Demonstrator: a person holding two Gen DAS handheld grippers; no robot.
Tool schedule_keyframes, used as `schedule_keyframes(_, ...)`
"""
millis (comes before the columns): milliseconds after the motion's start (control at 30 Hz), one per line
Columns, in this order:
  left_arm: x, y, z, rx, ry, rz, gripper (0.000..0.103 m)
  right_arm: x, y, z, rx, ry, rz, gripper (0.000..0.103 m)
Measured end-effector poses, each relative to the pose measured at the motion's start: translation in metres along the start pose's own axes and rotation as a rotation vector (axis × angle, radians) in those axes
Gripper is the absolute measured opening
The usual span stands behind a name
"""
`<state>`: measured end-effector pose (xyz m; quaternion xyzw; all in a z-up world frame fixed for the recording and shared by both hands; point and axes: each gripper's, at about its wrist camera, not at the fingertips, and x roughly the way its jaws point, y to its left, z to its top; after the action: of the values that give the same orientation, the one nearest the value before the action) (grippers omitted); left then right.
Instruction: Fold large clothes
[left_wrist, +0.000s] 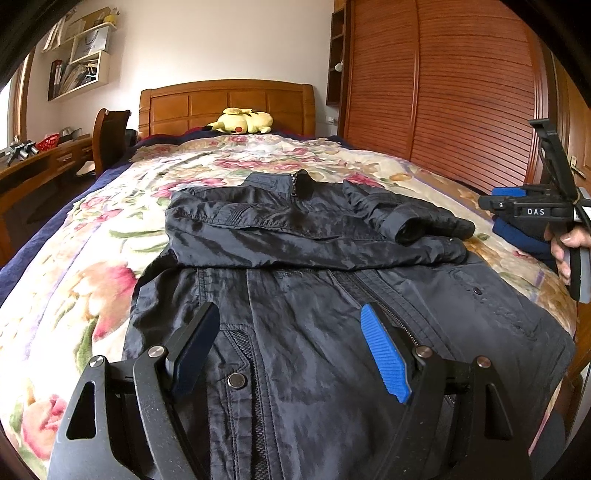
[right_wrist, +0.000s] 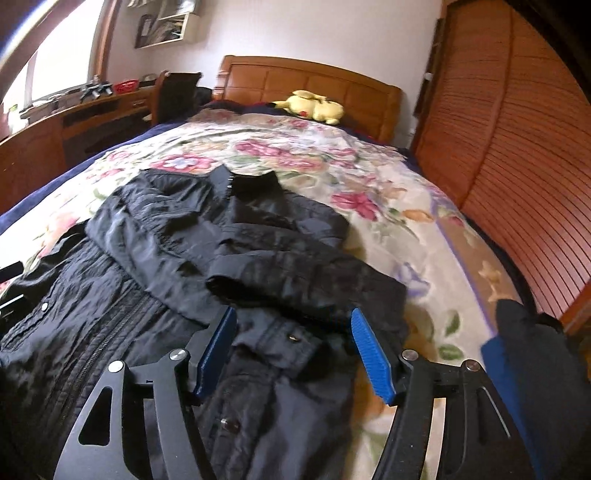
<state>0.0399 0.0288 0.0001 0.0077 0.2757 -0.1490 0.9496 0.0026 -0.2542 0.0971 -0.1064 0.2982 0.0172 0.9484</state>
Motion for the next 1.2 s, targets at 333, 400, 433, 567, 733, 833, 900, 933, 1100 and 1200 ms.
schedule_keyframes(333, -0.003, 0.0, -0.002, 0.002, 0.004, 0.003, 0.08, 0.035, -0.027, -0.009, 0.129, 0.085, -0.073, 0.068)
schedule_keyframes(400, -0.003, 0.0, -0.003, 0.004, 0.007, 0.004, 0.08, 0.046, -0.036, -0.009, 0.163, 0.1, -0.09, 0.068)
schedule_keyframes(433, -0.003, 0.0, -0.004, 0.005, 0.007, 0.005, 0.08, 0.05, -0.039, -0.007, 0.18, 0.105, -0.095, 0.068)
schedule_keyframes(567, -0.003, 0.0, -0.004, 0.007, 0.009, 0.007, 0.08, 0.067, -0.056, -0.003, 0.269, 0.104, -0.103, 0.068)
schedule_keyframes(733, 0.001, -0.003, -0.005, 0.019, 0.021, 0.013, 0.08, 0.088, -0.072, -0.001, 0.366, 0.117, -0.11, 0.068)
schedule_keyframes(833, 0.004, -0.005, -0.005, 0.031, 0.028, 0.015, 0.08, 0.101, -0.074, -0.004, 0.395, 0.138, -0.111, 0.068)
schedule_keyframes(900, 0.004, -0.006, -0.005, 0.037, 0.03, 0.016, 0.08, 0.111, -0.077, -0.007, 0.419, 0.164, -0.11, 0.068)
schedule_keyframes(933, 0.005, -0.007, -0.005, 0.039, 0.03, 0.017, 0.08, 0.116, -0.079, -0.008, 0.433, 0.177, -0.105, 0.068)
schedule_keyframes(1100, 0.007, -0.008, -0.005, 0.044, 0.034, 0.017, 0.08, 0.142, -0.084, -0.016, 0.489, 0.251, -0.053, 0.068)
schedule_keyframes(1200, 0.007, -0.009, -0.004, 0.045, 0.034, 0.019, 0.08, 0.15, -0.086, -0.018, 0.491, 0.266, -0.044, 0.068)
